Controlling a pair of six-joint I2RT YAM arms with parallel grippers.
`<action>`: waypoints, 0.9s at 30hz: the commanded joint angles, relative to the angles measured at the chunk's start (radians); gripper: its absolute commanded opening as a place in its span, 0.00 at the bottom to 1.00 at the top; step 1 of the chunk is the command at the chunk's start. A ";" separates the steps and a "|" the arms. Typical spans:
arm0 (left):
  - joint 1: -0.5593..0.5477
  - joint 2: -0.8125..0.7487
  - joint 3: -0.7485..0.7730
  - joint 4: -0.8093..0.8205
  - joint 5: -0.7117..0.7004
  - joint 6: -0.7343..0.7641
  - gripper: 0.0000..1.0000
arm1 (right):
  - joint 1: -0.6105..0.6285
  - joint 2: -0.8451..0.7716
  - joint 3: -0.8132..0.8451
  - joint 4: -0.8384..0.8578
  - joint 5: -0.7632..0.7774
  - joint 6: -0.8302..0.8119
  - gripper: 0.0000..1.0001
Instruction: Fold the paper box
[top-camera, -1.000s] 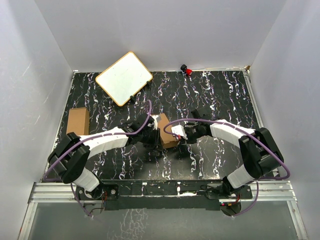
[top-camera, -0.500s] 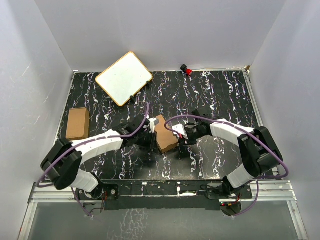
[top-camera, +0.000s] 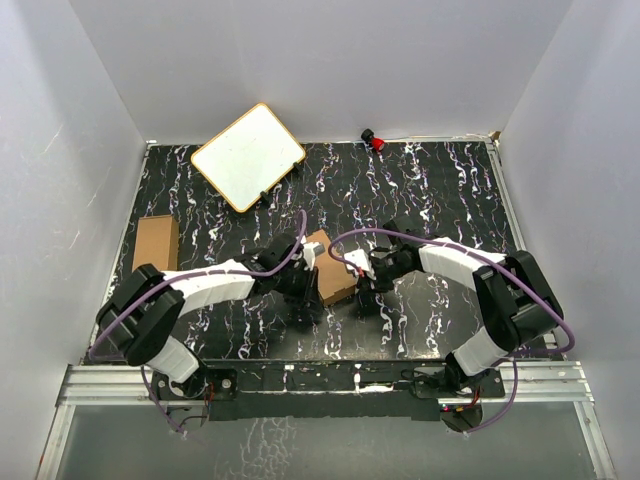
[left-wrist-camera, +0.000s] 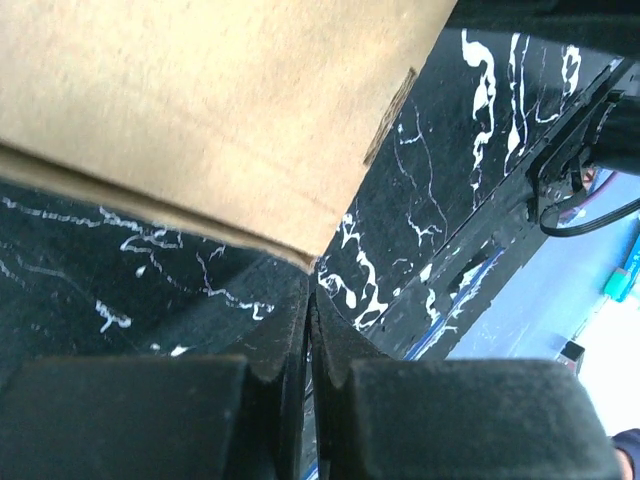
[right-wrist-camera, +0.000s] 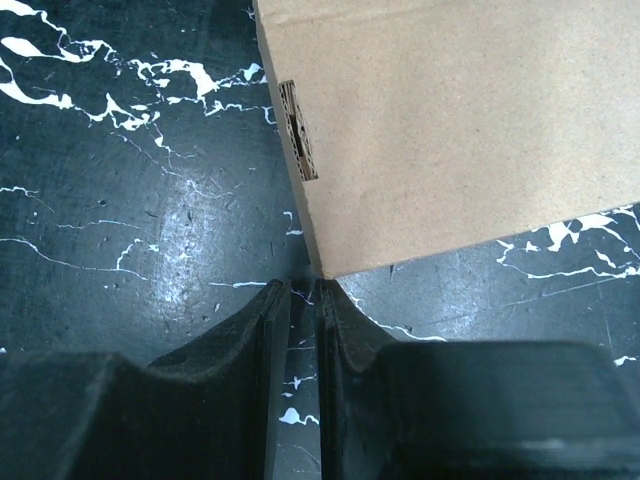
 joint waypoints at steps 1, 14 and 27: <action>0.005 0.037 0.060 0.062 0.055 -0.001 0.00 | 0.034 0.004 0.019 0.028 -0.058 -0.012 0.22; 0.021 0.101 0.072 0.169 0.084 -0.085 0.00 | 0.065 -0.011 0.032 0.045 -0.029 0.026 0.22; 0.089 -0.365 -0.077 0.062 -0.208 -0.026 0.58 | -0.147 -0.117 0.068 0.073 -0.167 0.251 0.53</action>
